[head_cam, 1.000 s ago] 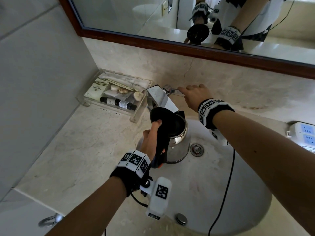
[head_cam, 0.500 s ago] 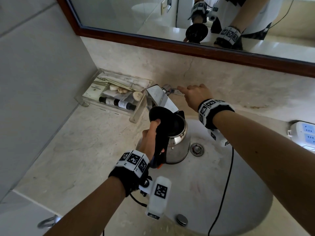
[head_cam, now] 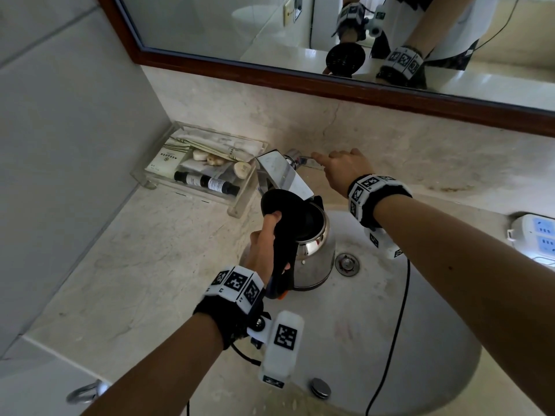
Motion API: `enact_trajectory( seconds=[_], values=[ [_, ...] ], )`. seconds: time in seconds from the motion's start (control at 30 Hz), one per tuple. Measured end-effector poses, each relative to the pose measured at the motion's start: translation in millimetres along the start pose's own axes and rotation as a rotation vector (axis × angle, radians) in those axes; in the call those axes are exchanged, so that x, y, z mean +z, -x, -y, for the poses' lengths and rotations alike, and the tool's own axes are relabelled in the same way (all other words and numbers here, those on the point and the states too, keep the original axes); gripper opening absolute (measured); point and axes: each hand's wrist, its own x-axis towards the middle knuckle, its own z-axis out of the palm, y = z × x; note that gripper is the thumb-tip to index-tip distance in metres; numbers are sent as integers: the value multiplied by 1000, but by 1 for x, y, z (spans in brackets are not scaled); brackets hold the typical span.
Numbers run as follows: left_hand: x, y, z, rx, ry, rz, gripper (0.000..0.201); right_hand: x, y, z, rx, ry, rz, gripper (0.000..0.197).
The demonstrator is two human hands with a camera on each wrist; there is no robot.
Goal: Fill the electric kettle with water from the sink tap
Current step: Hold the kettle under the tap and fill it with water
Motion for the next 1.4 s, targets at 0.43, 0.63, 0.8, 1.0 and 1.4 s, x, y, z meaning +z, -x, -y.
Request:
enact_trajectory(
  seconds=[0.43, 0.63, 0.8, 1.0, 1.4],
  values=[
    [8, 9, -5, 24, -9, 7, 115, -1, -2, 1, 8, -12, 2, 49],
    [7, 8, -2, -14, -60, -59, 95, -3, -2, 2, 10, -12, 15, 49],
    [9, 9, -5, -1, -10, -56, 108, -3, -1, 3, 21, -18, 13, 49],
    [8, 12, -6, 19, -35, -19, 115, -3, -1, 6, 39, -20, 15, 49],
    [11, 17, -10, -32, 32, -12, 98, -3, -1, 11, 68, -42, 19, 49]
  ],
)
